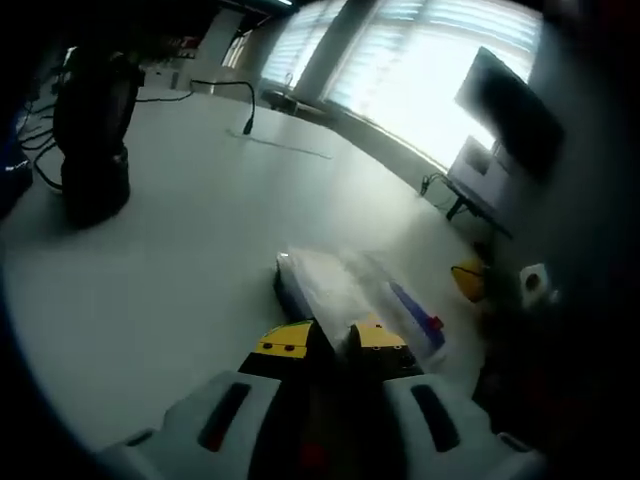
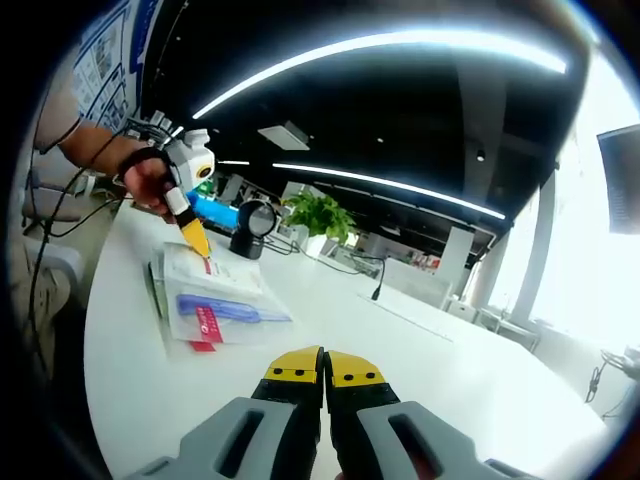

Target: Clip sheet goods on table flip sheet goods clip sheet goods scan sheet goods put sheet goods back to table

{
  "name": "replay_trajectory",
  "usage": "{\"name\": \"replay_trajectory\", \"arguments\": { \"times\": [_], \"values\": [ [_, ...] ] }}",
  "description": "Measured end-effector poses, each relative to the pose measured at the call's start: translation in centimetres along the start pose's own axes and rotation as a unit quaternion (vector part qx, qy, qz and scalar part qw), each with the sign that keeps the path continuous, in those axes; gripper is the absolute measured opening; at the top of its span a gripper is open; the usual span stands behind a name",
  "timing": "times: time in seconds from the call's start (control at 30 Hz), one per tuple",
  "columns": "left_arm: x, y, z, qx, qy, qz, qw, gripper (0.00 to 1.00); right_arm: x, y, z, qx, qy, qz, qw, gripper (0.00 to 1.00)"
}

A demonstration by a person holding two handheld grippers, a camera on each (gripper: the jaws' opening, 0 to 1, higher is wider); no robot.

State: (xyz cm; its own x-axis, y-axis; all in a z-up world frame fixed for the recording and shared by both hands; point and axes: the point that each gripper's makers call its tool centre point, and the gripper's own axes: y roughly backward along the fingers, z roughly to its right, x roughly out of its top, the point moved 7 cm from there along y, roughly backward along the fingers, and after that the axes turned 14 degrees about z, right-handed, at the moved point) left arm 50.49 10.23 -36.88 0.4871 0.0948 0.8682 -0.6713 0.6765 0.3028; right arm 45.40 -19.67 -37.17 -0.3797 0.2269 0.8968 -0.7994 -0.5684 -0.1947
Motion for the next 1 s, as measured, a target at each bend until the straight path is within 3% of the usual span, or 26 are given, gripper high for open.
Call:
{"name": "replay_trajectory", "arguments": {
  "times": [0.17,0.33,0.5,0.7,1.0],
  "values": [
    [0.5,-0.2,0.2,0.006,-0.005,-0.009,0.9999,0.07,0.0,0.0,0.0,0.0,0.0,0.0,1.0,0.0],
    [0.4,-0.6,0.0,0.018,-0.001,-0.046,0.9988,0.06,0.0,0.0,0.0,0.0,0.001,-0.002,1.0,0.0],
    [1.5,-0.6,0.5,0.014,-0.011,-0.039,0.9991,0.03,-0.1,0.0,0.0,-0.001,0.004,-0.003,1.0,0.0],
    [1.5,-0.4,0.6,0.016,0.02,-0.05,0.9984,0.0,0.0,0.0,-0.1,0.001,0.006,-0.004,1.0,0.0],
    [2.0,0.0,1.3,0.017,0.034,-0.045,0.9983,0.0,0.0,0.0,-0.1,0.001,0.006,-0.003,1.0,0.0]
  ]
}}
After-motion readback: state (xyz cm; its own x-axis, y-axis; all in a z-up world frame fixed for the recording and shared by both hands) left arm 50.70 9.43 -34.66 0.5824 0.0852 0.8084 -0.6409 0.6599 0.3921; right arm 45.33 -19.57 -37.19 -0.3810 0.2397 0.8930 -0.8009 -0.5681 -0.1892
